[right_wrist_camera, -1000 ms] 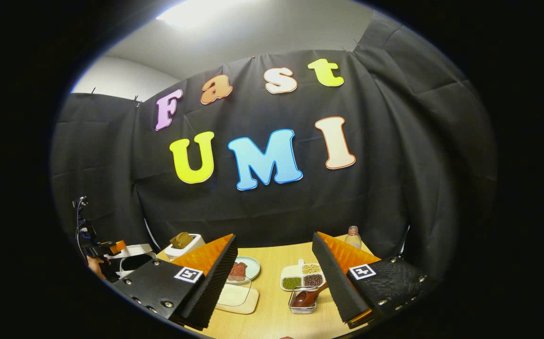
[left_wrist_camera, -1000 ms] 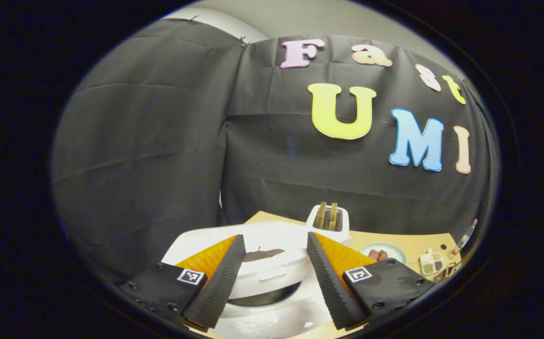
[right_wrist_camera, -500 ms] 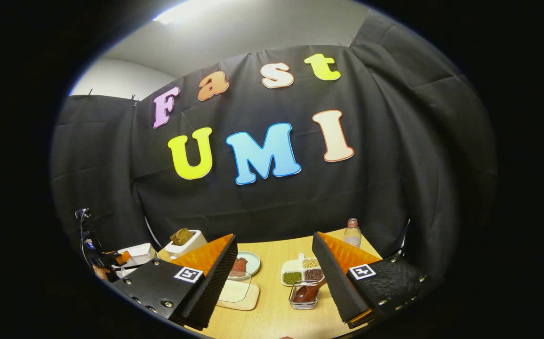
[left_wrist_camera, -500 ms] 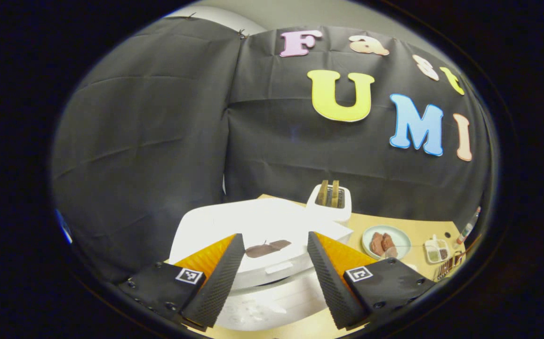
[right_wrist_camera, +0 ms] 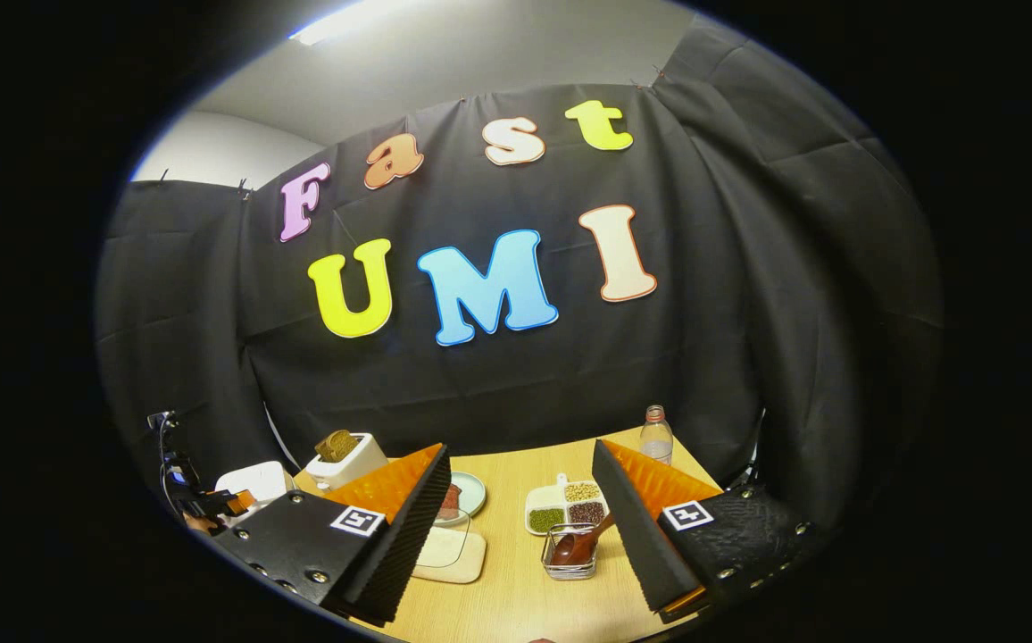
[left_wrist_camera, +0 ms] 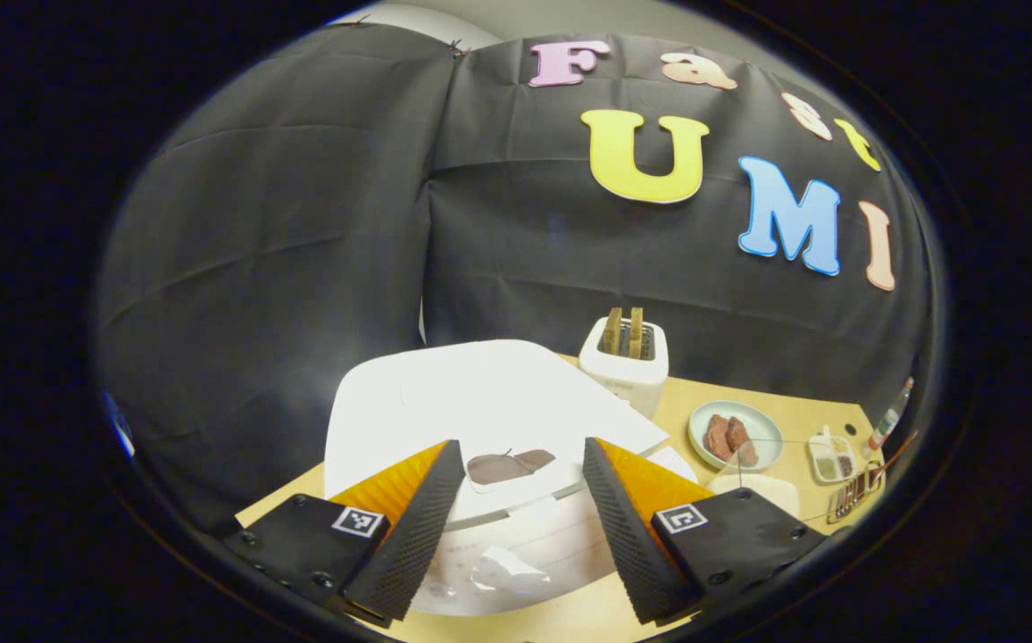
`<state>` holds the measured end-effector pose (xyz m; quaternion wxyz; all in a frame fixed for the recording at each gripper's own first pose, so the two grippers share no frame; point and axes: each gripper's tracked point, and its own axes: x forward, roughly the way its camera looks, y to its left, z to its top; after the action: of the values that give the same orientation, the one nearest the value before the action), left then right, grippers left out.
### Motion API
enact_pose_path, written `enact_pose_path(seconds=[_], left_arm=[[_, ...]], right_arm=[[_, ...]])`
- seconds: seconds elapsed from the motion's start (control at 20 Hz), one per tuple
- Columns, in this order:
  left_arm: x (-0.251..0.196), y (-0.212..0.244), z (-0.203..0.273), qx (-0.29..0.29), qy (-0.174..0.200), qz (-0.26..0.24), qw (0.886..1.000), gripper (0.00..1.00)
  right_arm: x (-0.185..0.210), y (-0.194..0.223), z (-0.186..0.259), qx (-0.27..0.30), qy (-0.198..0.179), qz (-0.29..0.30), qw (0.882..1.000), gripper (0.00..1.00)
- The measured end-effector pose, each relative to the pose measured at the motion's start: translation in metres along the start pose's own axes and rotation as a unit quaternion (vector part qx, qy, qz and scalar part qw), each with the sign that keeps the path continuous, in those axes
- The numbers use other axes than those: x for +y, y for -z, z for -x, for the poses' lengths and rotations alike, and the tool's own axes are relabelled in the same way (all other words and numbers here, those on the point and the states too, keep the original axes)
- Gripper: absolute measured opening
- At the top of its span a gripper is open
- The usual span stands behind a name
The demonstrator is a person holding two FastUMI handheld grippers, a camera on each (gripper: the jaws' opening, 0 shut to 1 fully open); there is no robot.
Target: Close the left gripper, press the button to open the rice cooker; take a wooden spoon from the chopstick holder with the right hand, scoop a spoonful of rice and pour it into the rice cooker, then put the wooden spoon back into the chopstick holder.
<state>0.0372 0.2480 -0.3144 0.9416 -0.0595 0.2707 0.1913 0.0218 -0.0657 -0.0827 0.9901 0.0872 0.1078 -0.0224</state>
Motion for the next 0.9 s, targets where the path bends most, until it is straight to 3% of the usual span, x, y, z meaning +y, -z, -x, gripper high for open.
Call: enact_pose_path(seconds=[0.15,0.25,0.4,0.5,0.6,0.75,0.9], left_arm=[[-0.001,0.012,-0.003,0.021,-0.006,0.008,1.0,0.92],[-0.002,0.014,-0.004,0.027,-0.005,-0.005,1.0,0.98],[-0.001,0.012,-0.002,0.028,0.001,-0.017,0.999,0.99],[-0.001,0.015,-0.003,0.036,0.003,-0.018,0.999,0.93],[-0.002,0.01,-0.001,0.026,0.008,-0.035,0.999,1.0],[0.0,-0.01,0.007,0.003,0.011,-0.025,1.0,0.95],[-0.02,-0.058,0.037,-0.052,0.033,-0.031,0.998,0.95]], right_arm=[[-0.005,-0.001,0.004,-0.005,0.011,0.002,1.0,0.98],[-0.004,0.002,0.007,-0.005,0.015,-0.001,1.0,0.98],[0.0,0.008,0.009,0.001,0.013,-0.003,1.0,0.98],[0.003,0.009,0.01,0.001,0.008,-0.006,1.0,0.98],[0.005,0.008,0.012,0.0,0.005,-0.009,1.0,0.98],[0.004,0.004,0.016,-0.004,0.005,-0.007,1.0,0.98],[-0.001,-0.004,0.021,-0.015,0.014,0.01,1.0,0.98]])
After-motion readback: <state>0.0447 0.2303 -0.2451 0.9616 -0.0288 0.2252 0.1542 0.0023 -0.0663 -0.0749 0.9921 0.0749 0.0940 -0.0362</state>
